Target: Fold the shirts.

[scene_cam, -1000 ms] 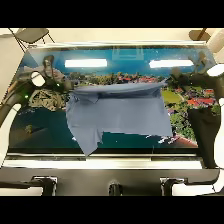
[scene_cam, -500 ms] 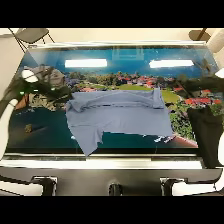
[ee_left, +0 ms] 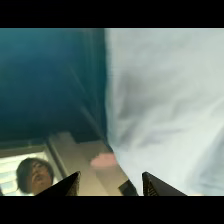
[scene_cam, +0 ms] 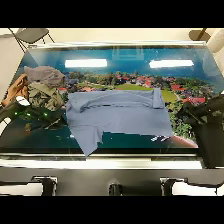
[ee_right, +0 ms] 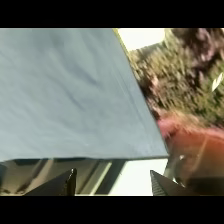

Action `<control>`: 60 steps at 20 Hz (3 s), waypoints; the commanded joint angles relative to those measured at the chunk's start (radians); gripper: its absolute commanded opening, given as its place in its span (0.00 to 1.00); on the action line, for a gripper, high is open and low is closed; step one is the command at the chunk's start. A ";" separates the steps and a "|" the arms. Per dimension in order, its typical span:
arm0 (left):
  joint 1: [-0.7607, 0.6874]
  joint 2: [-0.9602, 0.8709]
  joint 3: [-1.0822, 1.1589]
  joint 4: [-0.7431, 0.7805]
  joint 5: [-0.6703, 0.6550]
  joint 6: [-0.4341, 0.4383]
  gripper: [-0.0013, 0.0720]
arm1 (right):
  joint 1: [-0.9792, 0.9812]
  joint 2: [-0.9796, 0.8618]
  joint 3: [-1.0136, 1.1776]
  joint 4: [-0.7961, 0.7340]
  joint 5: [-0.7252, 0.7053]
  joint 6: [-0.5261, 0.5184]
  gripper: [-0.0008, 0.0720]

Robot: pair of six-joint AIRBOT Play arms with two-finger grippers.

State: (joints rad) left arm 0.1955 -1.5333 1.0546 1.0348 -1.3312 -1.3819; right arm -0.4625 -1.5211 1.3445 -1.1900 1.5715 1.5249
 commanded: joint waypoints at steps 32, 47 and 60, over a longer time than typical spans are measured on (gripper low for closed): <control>-0.071 0.017 0.018 -0.038 0.075 0.052 0.06 | 0.000 0.003 -0.234 0.104 -0.145 -0.087 0.06; -0.070 0.936 0.655 -0.003 0.610 -0.069 0.06 | 0.000 0.838 0.494 0.022 -0.700 -0.077 0.06; -0.071 0.707 0.654 0.064 0.293 -0.126 0.06 | 0.000 0.592 0.494 0.024 -0.148 -0.028 0.06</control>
State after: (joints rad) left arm 0.1249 -0.7132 1.7088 1.0492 -0.8654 -1.4902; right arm -0.4629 -0.8001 1.8370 -1.1790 1.1687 1.4826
